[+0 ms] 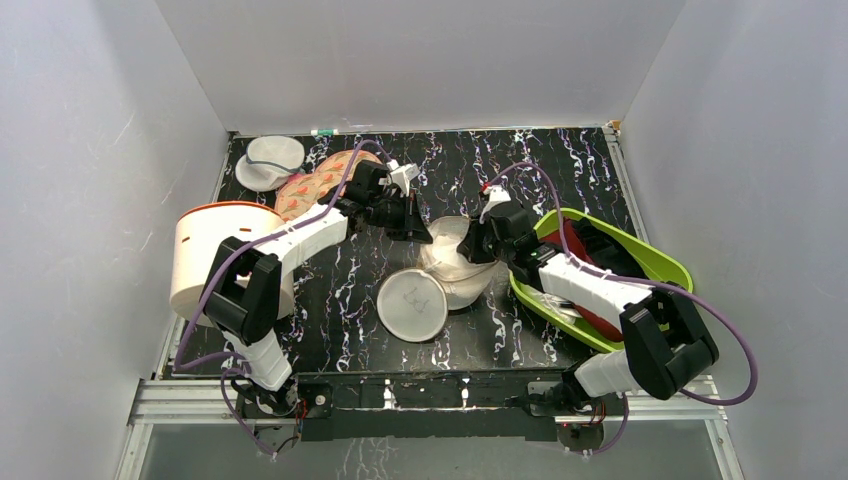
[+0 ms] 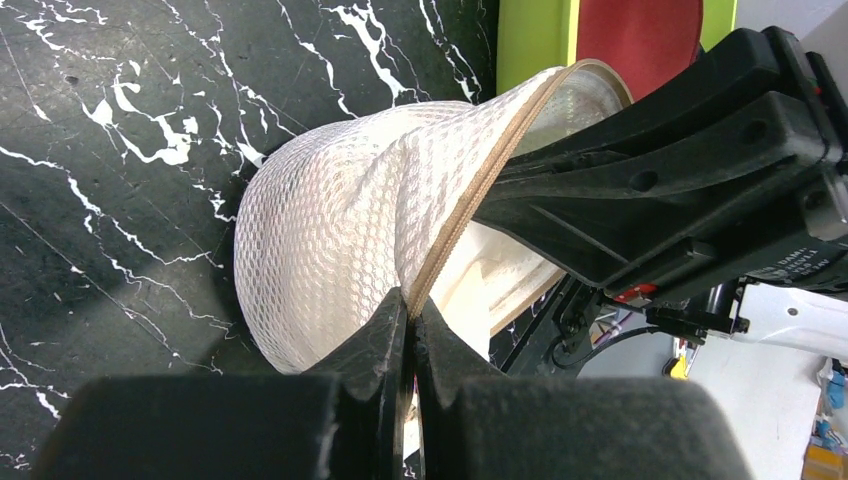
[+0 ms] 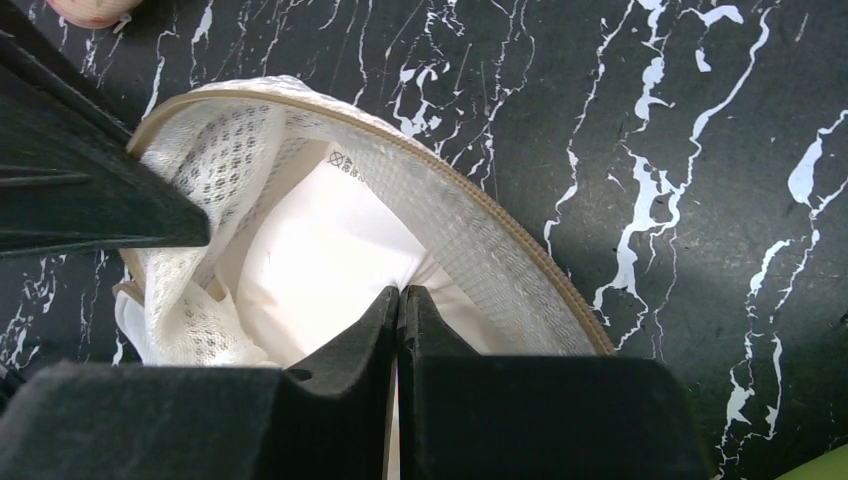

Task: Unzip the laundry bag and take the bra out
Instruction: Pick up the bra from the laundry bag.

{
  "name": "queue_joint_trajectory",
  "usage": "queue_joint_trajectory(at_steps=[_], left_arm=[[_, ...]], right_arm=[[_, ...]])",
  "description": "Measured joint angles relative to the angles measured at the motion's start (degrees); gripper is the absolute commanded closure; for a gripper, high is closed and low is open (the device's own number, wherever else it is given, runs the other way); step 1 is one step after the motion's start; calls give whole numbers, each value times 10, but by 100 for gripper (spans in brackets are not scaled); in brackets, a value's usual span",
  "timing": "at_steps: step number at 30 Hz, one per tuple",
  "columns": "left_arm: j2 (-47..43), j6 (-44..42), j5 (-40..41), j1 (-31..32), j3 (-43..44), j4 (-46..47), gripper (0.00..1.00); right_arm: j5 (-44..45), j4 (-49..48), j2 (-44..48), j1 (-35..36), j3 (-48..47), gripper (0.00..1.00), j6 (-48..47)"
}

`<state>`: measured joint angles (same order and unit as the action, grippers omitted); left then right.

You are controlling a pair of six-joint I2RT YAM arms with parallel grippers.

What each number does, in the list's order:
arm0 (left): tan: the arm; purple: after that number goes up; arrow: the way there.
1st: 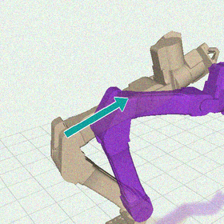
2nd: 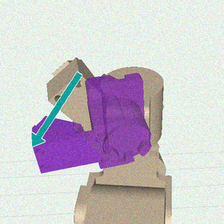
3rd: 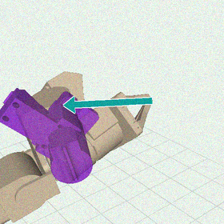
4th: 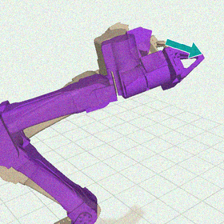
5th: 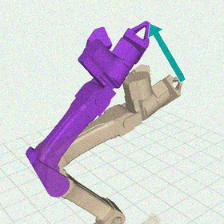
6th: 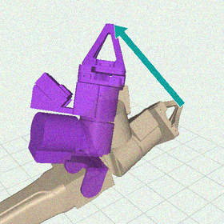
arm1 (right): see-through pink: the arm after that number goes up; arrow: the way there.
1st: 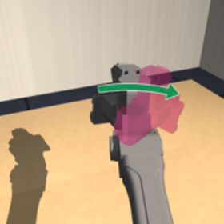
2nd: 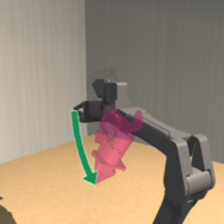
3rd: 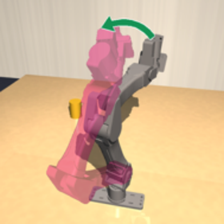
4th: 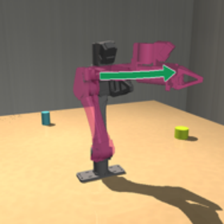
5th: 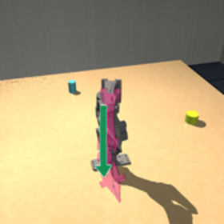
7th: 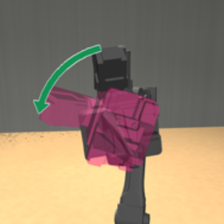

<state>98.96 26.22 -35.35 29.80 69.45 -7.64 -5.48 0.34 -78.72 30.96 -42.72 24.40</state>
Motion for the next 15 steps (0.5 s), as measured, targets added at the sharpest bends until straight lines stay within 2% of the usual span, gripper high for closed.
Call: queue_joint_trajectory(at_steps=[15], left_arm=[[1, -14, 23, 0, 16, -37, 100]], right_arm=[[-58, 21, 0, 0, -33, 100, 13]])
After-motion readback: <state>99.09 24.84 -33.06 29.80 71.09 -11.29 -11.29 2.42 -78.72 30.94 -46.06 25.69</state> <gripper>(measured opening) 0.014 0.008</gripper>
